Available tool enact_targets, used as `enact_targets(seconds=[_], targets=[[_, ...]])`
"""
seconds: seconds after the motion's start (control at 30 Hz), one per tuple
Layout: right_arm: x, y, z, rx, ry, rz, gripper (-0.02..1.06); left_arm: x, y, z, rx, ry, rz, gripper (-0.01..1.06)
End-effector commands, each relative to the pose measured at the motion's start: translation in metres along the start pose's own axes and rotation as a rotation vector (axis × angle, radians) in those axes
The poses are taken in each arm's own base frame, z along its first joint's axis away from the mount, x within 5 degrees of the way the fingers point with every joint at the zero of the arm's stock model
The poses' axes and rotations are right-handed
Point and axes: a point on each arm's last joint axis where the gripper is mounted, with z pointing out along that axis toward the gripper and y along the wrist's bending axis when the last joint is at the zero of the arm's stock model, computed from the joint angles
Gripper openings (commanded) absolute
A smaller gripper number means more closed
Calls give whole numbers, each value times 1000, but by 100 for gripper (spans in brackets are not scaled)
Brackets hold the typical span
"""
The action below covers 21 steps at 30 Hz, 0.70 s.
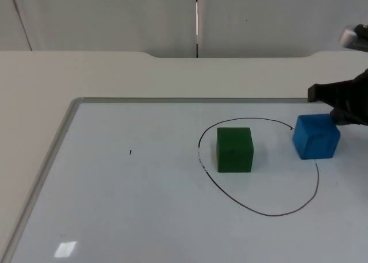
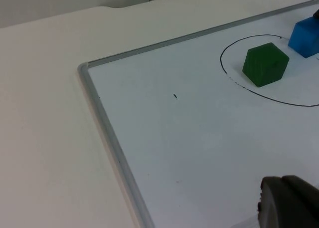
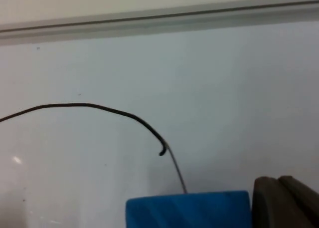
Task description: Push the two cubes into the marked area.
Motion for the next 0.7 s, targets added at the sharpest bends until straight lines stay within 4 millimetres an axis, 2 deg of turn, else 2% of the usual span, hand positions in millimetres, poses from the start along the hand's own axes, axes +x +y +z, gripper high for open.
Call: enact_targets(seconds=[0.0,0.67], targets=[[0,3,0,-13,-18,1,0,2,1,1,-7,4,-3,0],[0,2,0,-9,-10,63,0,2,1,1,-7,4,-3,0]])
